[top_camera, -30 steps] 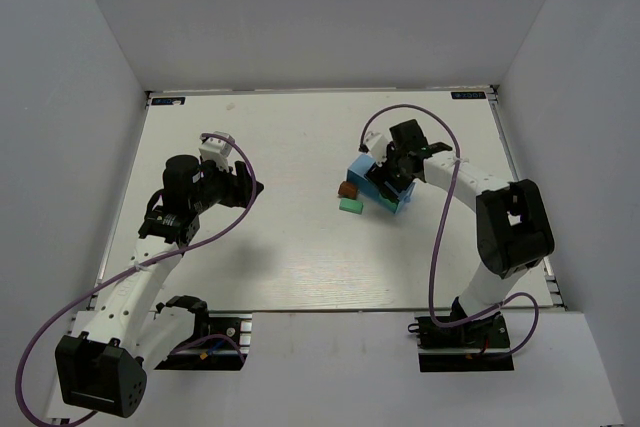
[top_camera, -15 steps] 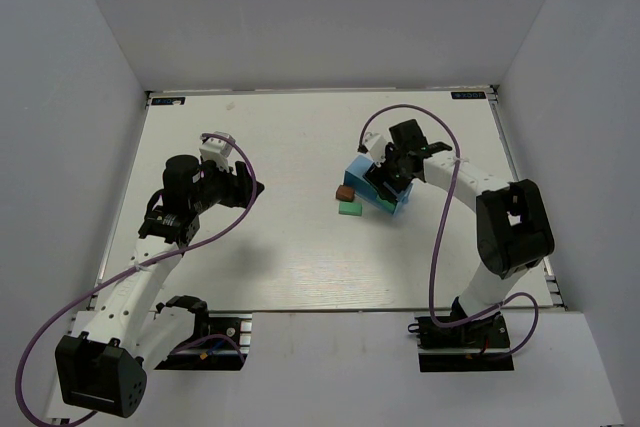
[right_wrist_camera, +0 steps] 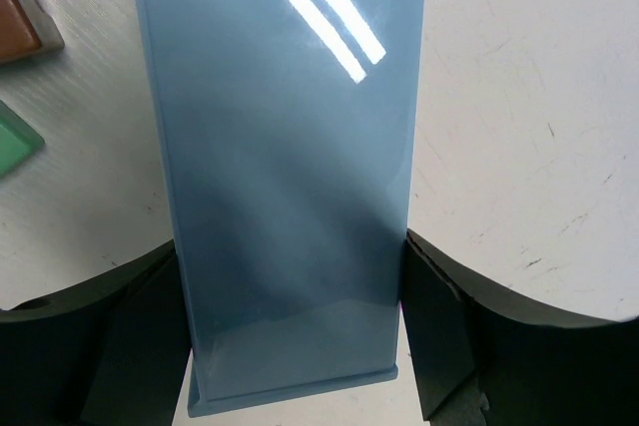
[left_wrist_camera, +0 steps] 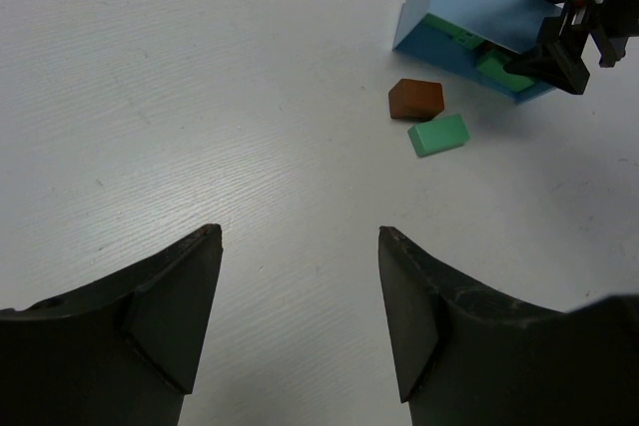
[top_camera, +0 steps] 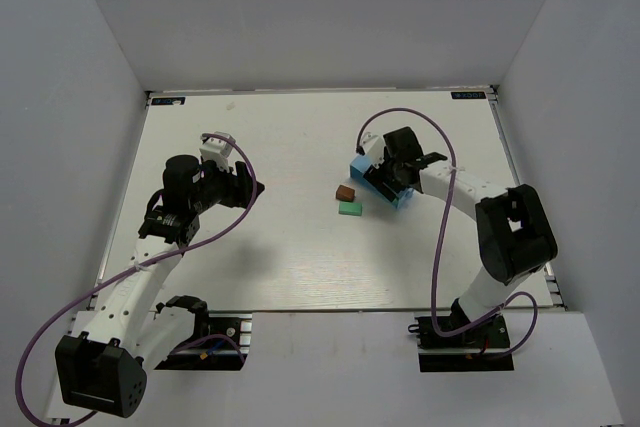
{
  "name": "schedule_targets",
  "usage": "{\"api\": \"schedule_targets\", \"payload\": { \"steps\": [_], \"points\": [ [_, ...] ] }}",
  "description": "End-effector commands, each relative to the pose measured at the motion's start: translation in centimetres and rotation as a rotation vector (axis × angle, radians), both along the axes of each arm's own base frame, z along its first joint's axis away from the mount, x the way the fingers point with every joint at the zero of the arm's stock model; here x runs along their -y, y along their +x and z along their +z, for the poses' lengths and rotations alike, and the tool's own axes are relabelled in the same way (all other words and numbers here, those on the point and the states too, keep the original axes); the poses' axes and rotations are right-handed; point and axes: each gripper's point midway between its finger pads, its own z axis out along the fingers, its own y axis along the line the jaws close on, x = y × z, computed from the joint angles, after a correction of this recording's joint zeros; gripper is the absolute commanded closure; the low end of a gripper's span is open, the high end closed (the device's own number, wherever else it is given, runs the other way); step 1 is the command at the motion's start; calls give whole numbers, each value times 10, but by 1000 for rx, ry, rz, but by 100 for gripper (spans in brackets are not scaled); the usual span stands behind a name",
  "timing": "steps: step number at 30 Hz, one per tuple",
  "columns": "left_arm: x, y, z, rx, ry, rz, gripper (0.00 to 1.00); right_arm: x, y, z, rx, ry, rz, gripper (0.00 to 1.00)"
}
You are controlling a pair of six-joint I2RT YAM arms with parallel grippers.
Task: Build the wood block tower
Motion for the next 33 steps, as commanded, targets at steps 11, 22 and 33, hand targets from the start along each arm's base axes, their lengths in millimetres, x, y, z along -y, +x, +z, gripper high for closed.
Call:
{"api": "schedule_targets", "payload": {
  "steps": [11, 22, 33],
  "points": [
    [3, -1, 18, 48, -11, -20, 26, -26, -3, 4, -84, 102, 61, 35],
    [3, -1, 18, 48, -11, -20, 26, -39, 1, 6, -124, 147, 92, 10],
    [3, -1, 18, 48, -11, -20, 26, -48, 14, 13, -119, 181, 111, 10]
  ]
}}
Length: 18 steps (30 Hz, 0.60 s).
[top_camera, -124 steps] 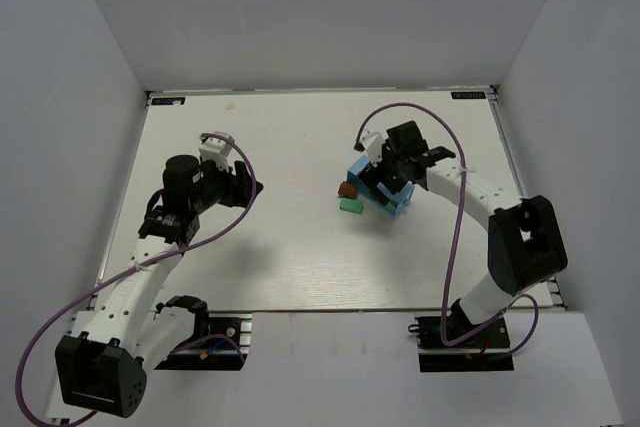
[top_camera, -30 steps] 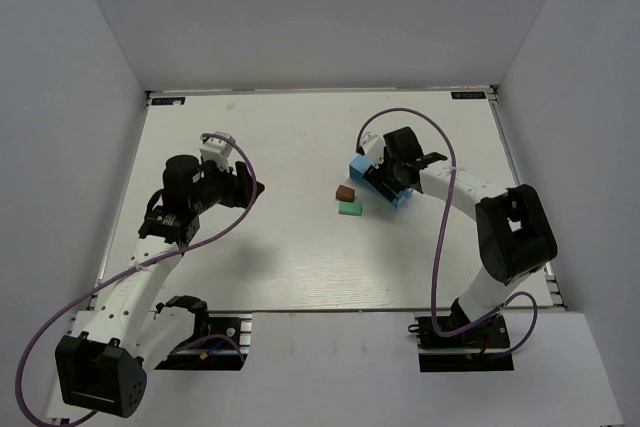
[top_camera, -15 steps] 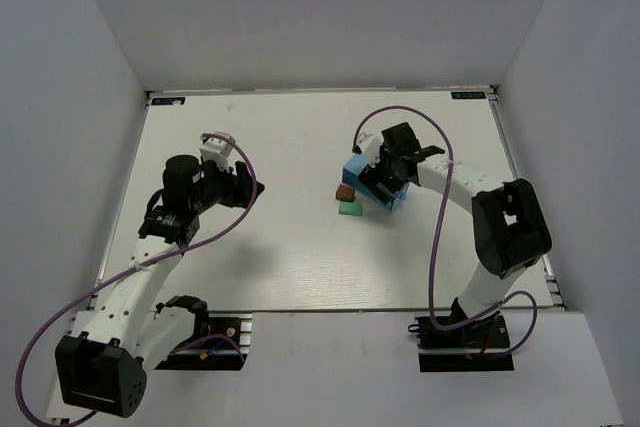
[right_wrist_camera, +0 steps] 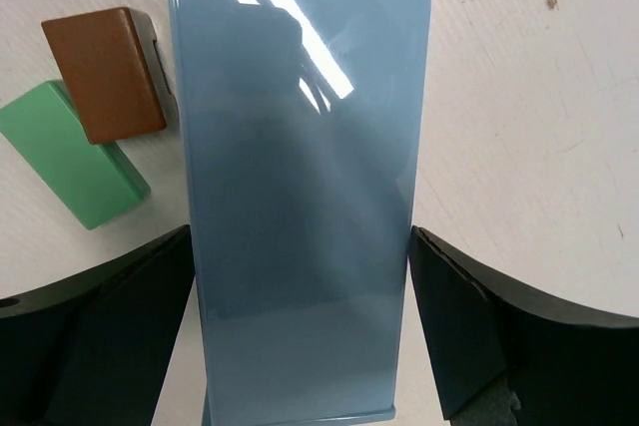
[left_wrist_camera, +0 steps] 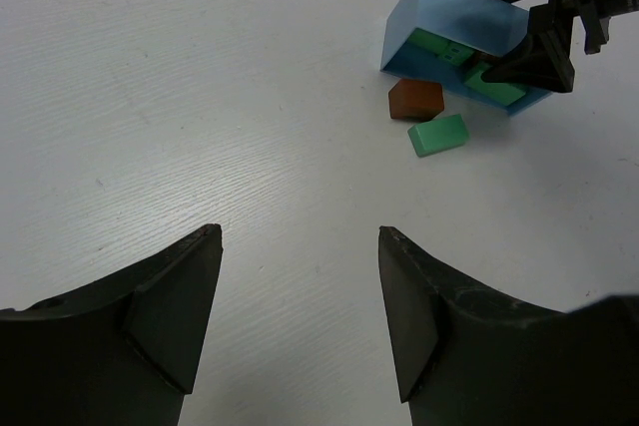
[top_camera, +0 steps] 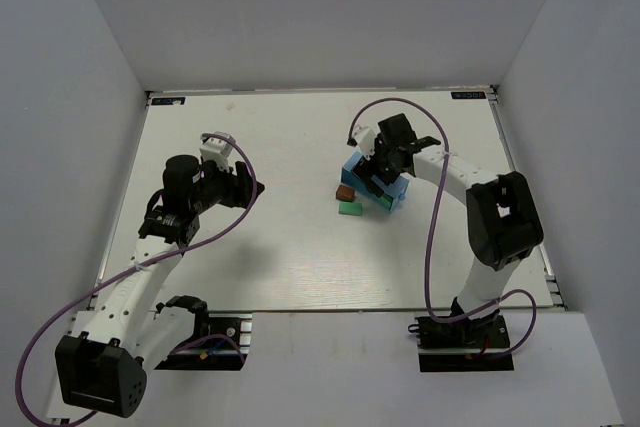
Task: Build the wood block tower
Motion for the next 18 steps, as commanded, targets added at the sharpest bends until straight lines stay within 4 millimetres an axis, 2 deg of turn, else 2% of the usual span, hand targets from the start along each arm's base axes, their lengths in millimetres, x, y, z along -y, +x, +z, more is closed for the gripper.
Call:
{"api": "schedule_targets", "payload": {
  "steps": [1, 6, 10, 11, 13, 14, 17, 18],
  "points": [
    [3, -1, 18, 48, -11, -19, 26, -7, 12, 11, 13, 38, -1, 10],
    [3, -1, 18, 48, -11, -19, 26, -10, 16, 13, 13, 49, 3, 10],
    [3, -1, 18, 48, -11, -19, 26, -10, 13, 8, -16, 58, 6, 33],
    [3, -1, 18, 48, -11, -19, 26, -9, 14, 9, -17, 63, 3, 48],
    [3, -1, 18, 48, -11, -19, 26, -10, 14, 13, -14, 74, 2, 61],
    [3, -1, 18, 48, -11, -19, 26, -10, 14, 15, -11, 74, 2, 71],
    [3, -1, 18, 48, -11, -19, 26, -6, 15, 23, 15, 76, -8, 85],
    [3, -1, 18, 48, -11, -19, 26, -1, 16, 24, 37, 56, -23, 95]
  ]
}}
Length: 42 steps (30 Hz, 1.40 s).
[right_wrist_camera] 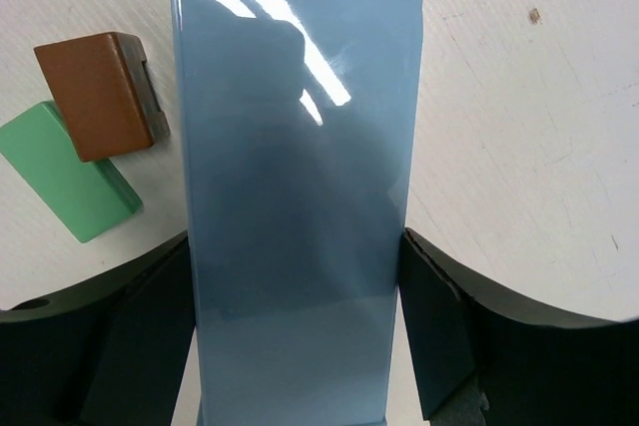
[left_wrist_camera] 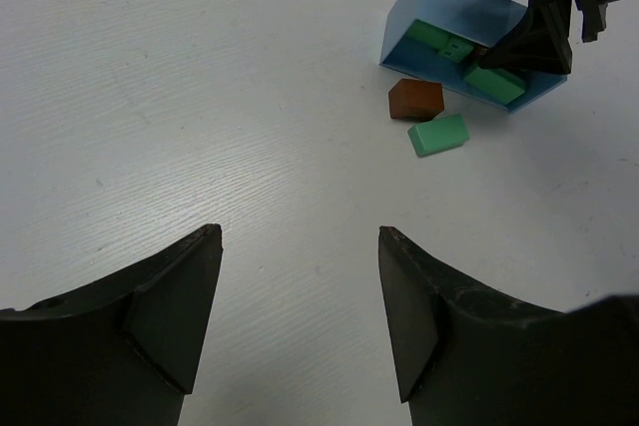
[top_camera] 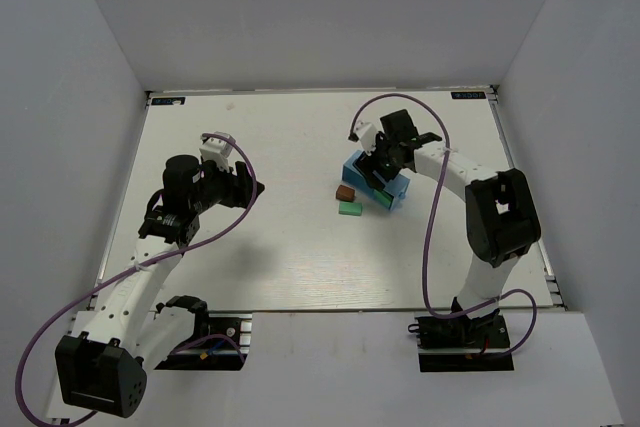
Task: Build the wood block tower
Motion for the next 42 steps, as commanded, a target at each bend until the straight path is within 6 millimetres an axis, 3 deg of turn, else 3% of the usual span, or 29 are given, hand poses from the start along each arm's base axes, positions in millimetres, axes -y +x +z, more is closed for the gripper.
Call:
{"api": "schedule_targets", "payload": {
  "steps": [1, 2, 4, 5, 10, 13, 14, 17, 18, 20, 21, 24, 31, 37, 40, 41, 42],
  "points": [
    [3, -1, 18, 48, -11, -19, 26, 3, 6, 25, 60, 21, -26, 99],
    [3, -1, 18, 48, -11, -19, 26, 4, 7, 37, 100, 33, -31, 100],
    [3, -2, 21, 57, -13, -19, 26, 20, 10, 34, 159, -48, -80, 100],
    [3, -2, 21, 57, -13, -19, 26, 23, 20, 52, 241, -44, -107, 100],
    [3, -2, 21, 57, -13, -19, 26, 49, 21, 61, 364, -168, -197, 100],
    [3, -2, 21, 57, -13, -19, 26, 49, 20, 65, 454, -242, -210, 100],
    [2, -1, 20, 57, -10, -11, 26, 40, 19, 67, 484, -254, -188, 100],
    [0, 0, 20, 58, -6, -2, 26, 30, 2, 52, 529, -369, -141, 100],
    [0, 0, 20, 58, -6, -2, 26, 24, 11, 61, 602, -370, -160, 100],
    [-1, 1, 20, 59, -3, 6, 26, 28, 6, 54, 626, -442, -157, 100],
    [-1, 1, 20, 59, -3, 6, 26, 15, 4, 55, 653, -427, -146, 100],
    [-1, 1, 20, 59, -3, 6, 26, 8, 4, 59, 708, -457, -149, 100],
    [-1, 1, 20, 59, -3, 6, 26, 7, 1, 72, 808, -479, -159, 100],
    [-1, 1, 20, 59, -3, 6, 26, 10, 0, 70, 783, -471, -166, 100],
    [-1, 1, 20, 59, -3, 6, 26, 22, 12, 92, 760, -398, -247, 100],
    [-1, 1, 20, 59, -3, 6, 26, 19, 10, 83, 697, -353, -229, 100],
    [-1, 1, 20, 59, -3, 6, 26, 28, 20, 95, 675, -289, -301, 100]
  ]
}}
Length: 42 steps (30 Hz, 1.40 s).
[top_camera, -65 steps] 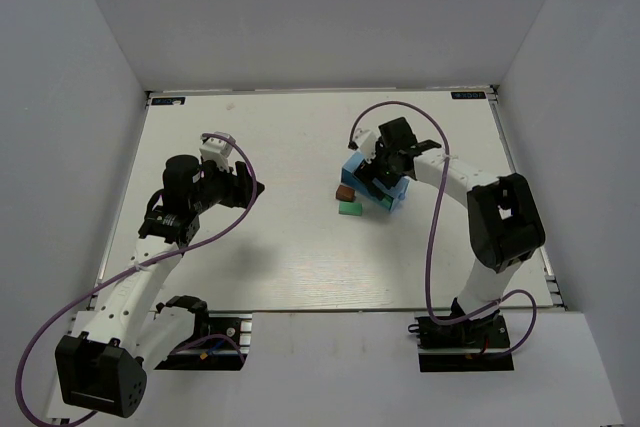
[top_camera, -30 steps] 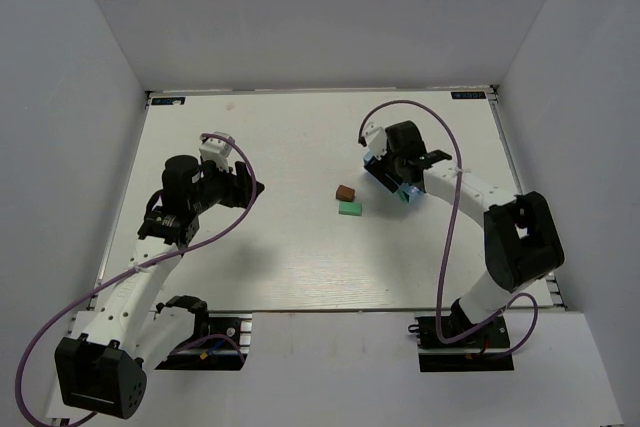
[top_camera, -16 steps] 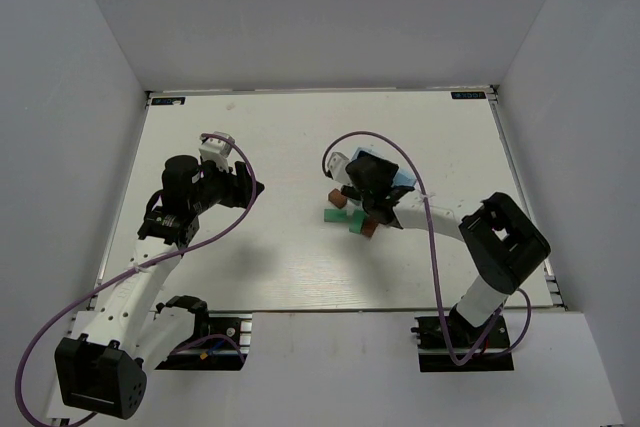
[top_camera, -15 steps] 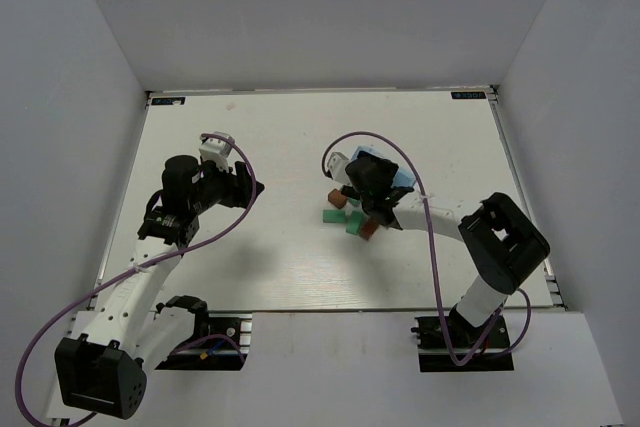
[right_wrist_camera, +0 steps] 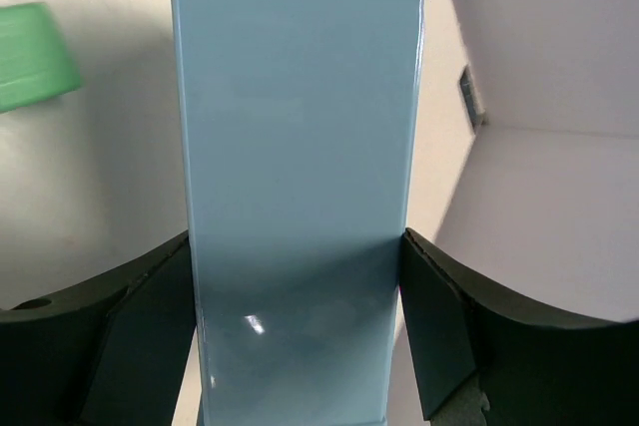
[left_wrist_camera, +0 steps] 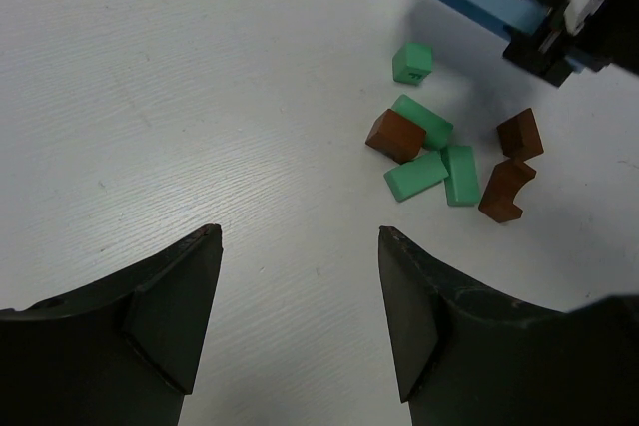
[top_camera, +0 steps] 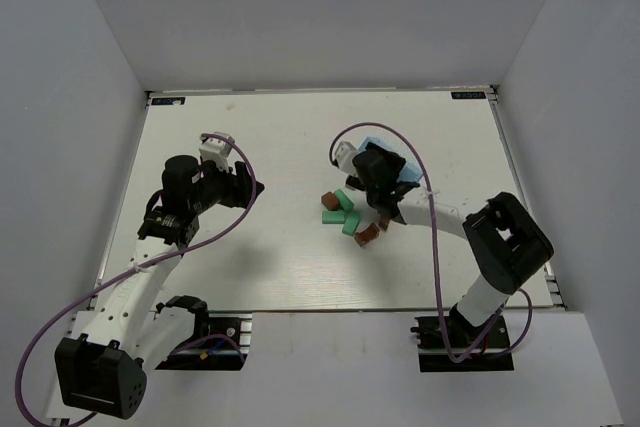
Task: Build the wood block tower
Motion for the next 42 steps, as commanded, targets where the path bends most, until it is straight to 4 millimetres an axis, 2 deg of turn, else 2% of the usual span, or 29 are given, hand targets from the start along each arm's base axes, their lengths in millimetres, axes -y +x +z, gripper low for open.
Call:
{"api": "schedule_targets", "payload": {
  "steps": [1, 3, 4, 5, 6, 7, 8, 9, 10, 11, 12, 13, 15, 16, 17, 18, 19, 20, 21, 22, 24, 26, 28, 31, 34, 35, 37, 38, 42],
  "points": [
    [-1, 1, 18, 51, -2, 4, 26, 17, 23, 54, 2, 283, -106, 100],
    [-1, 1, 18, 51, -2, 4, 26, 20, 33, 67, -20, 387, -109, 100],
    [1, 1, 18, 50, -5, -4, 26, 42, 43, 68, -36, 450, -150, 100],
    [1, 2, 15, 41, -3, -4, 26, 46, 39, 60, -102, 468, -147, 100],
    [1, 2, 15, 41, -3, -4, 26, 53, 50, 70, -108, 527, -144, 100],
    [1, 2, 15, 41, -3, -4, 26, 69, 51, 62, -150, 579, -202, 100],
    [1, 2, 15, 41, -3, -4, 26, 56, 44, 49, -259, 642, -149, 100],
    [2, 1, 15, 40, -7, -14, 26, 68, 52, 55, -288, 684, -174, 100],
    [2, 1, 15, 40, -7, -14, 26, 76, 55, 44, -343, 763, -229, 100],
    [2, 1, 15, 40, -7, -14, 26, 89, 58, 42, -386, 805, -262, 100],
    [2, 1, 15, 40, -7, -14, 26, 70, 52, 44, -489, 911, -197, 100],
    [2, 1, 15, 40, -7, -14, 26, 69, 54, 50, -511, 969, -205, 100],
    [4, 1, 13, 30, -9, -23, 26, 76, 53, 39, -642, 1102, -218, 100],
    [4, 1, 13, 30, -9, -23, 26, 72, 57, 45, -652, 1122, -206, 100],
    [4, 1, 13, 30, -9, -23, 26, 81, 57, 37, -700, 1177, -230, 100],
    [4, 1, 13, 30, -9, -23, 26, 80, 57, 26, -748, 1195, -245, 100],
    [4, 1, 13, 30, -9, -23, 26, 78, 62, 32, -777, 1246, -206, 100],
    [4, 0, 9, 21, -7, -23, 26, 81, 61, 27, -800, 1264, -225, 100],
    [4, 0, 9, 21, -7, -23, 26, 85, 65, 14, -835, 1283, -251, 100],
    [4, 0, 9, 21, -7, -23, 26, 84, 63, 14, -863, 1317, -244, 100],
    [5, 0, 11, 30, -13, -33, 26, 91, 67, 4, -888, 1356, -274, 100],
    [5, 0, 11, 30, -13, -33, 26, 90, 69, 10, -908, 1404, -246, 100],
    [5, 0, 11, 30, -13, -33, 26, 98, 73, 0, -913, 1418, -281, 100],
    [5, 0, 11, 30, -13, -33, 26, 102, 76, -9, -946, 1468, -306, 90],
    [6, 1, 8, 20, -11, -33, 26, 111, 82, -19, -949, 1484, -338, 68],
    [6, 1, 8, 20, -11, -33, 26, 113, 83, -21, -944, 1478, -343, 55],
    [6, 1, 8, 20, -11, -33, 26, 119, 83, -27, -945, 1480, -359, 50],
    [6, 1, 8, 20, -11, -33, 26, 121, 83, -29, -943, 1476, -368, 40],
    [6, 1, 8, 20, -11, -33, 26, 128, 83, -33, -938, 1477, -385, 20]
  ]
}}
